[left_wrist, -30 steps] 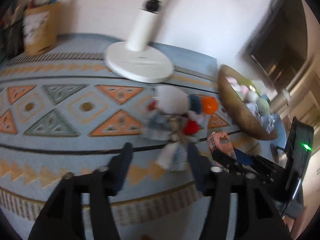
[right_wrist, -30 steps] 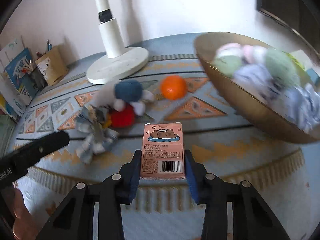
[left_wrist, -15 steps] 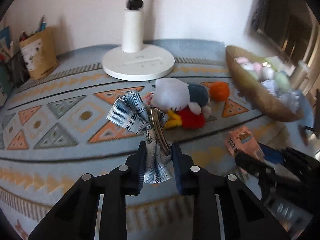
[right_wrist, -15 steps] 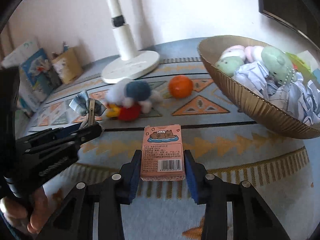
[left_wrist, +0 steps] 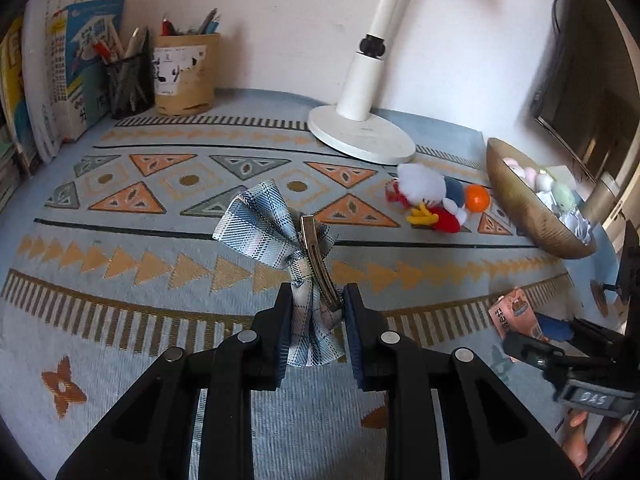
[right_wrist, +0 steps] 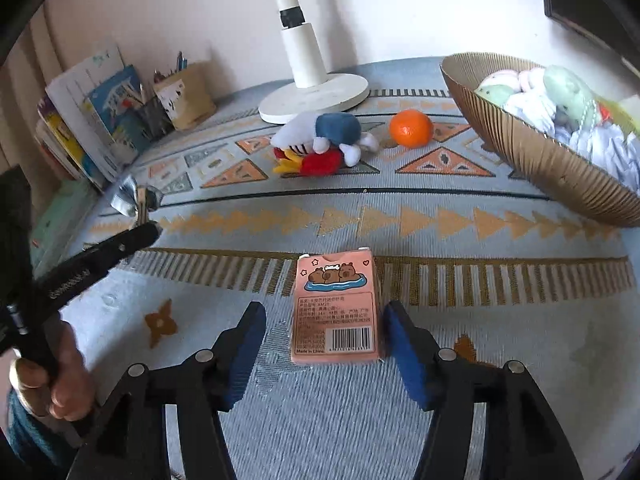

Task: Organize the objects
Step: 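Carry the plaid cloth and juice box into the gold bowl and open both grippers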

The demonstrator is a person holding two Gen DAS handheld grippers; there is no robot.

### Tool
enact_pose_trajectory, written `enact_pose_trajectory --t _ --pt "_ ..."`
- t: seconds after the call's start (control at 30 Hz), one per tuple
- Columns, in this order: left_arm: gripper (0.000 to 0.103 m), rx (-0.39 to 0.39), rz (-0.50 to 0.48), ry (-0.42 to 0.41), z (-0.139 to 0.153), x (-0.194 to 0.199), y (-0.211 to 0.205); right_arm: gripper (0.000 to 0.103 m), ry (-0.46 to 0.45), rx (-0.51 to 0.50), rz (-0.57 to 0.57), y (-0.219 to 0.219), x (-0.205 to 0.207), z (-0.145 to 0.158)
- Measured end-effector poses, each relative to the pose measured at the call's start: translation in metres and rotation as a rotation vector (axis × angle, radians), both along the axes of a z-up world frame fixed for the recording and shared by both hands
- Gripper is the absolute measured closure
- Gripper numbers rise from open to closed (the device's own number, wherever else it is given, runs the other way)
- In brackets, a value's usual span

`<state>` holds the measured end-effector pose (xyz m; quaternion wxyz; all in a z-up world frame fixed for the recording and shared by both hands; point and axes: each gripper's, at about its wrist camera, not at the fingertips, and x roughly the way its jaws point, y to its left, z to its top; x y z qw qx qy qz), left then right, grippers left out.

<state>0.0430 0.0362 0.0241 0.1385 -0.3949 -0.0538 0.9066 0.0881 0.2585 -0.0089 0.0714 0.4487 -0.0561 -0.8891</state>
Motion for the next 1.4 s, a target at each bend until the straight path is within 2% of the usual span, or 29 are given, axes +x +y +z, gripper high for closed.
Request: enact_pose_trajectory --t 0.03,0.1,0.17,0.3,0.43,0.53,0.6,0.7,0.8,0.9,0.97,1.0,1.03,1.07,1.17,1.27,1.4 --pt "0.082 -0.006 -0.003 0.012 0.001 0.002 0.001 0.057 0.006 0.039 -0.007 -0.005 0.0 0.0" --pt "0.082 -0.026 -0.007 0.022 0.001 0.005 0.004 0.063 0.017 0.116 -0.015 -0.014 0.001 0.0" --pt "0.082 -0.047 -0.01 0.027 0.001 0.006 0.009 0.064 0.022 0.108 0.019 -0.019 0.005 0.001" --pt "0.082 -0.076 -0.062 0.03 0.005 0.011 0.023 0.064 0.037 0.027 0.055 -0.018 0.021 0.013" --pt "0.082 -0.043 -0.164 0.068 0.036 0.006 0.061 0.064 0.163 -0.005 -0.025 0.026 0.031 0.066" --pt "0.082 -0.029 -0.258 0.118 0.068 -0.015 0.11 0.064 0.257 0.005 -0.156 0.079 0.025 0.105" --pt "0.082 -0.01 -0.315 0.123 0.082 -0.041 0.152 0.064 0.285 0.021 -0.255 0.116 0.012 0.121" --pt "0.082 -0.002 -0.364 0.106 0.085 -0.074 0.204 0.064 0.276 -0.023 -0.362 0.168 -0.018 0.129" --pt "0.082 0.018 -0.403 0.068 0.078 -0.104 0.245 0.064 0.253 -0.026 -0.403 0.197 -0.059 0.129" --pt "0.082 0.004 -0.431 0.062 0.069 -0.124 0.275 0.064 0.226 -0.018 -0.408 0.207 -0.095 0.125" --pt "0.071 -0.005 -0.441 0.075 0.067 -0.131 0.286 0.063 0.208 0.0 -0.393 0.213 -0.119 0.123" --pt "0.058 -0.007 -0.444 0.075 0.066 -0.134 0.288 0.06 0.187 0.009 -0.4 0.216 -0.129 0.121" --pt "0.05 -0.006 -0.452 0.069 0.066 -0.136 0.29 0.059 0.18 0.01 -0.413 0.221 -0.133 0.121" --pt "0.048 -0.003 -0.46 0.067 0.068 -0.137 0.288 0.059 0.18 0.003 -0.423 0.223 -0.134 0.12" --pt "0.047 0.006 -0.459 0.07 0.071 -0.132 0.273 0.059 0.182 -0.048 -0.432 0.232 -0.127 0.116" --pt "0.047 0.04 -0.437 0.062 0.079 -0.122 0.245 0.059 0.184 -0.056 -0.438 0.23 -0.11 0.114" --pt "0.047 0.058 -0.377 0.097 0.093 -0.09 0.19 0.059 0.212 -0.104 -0.395 0.208 -0.071 0.123"
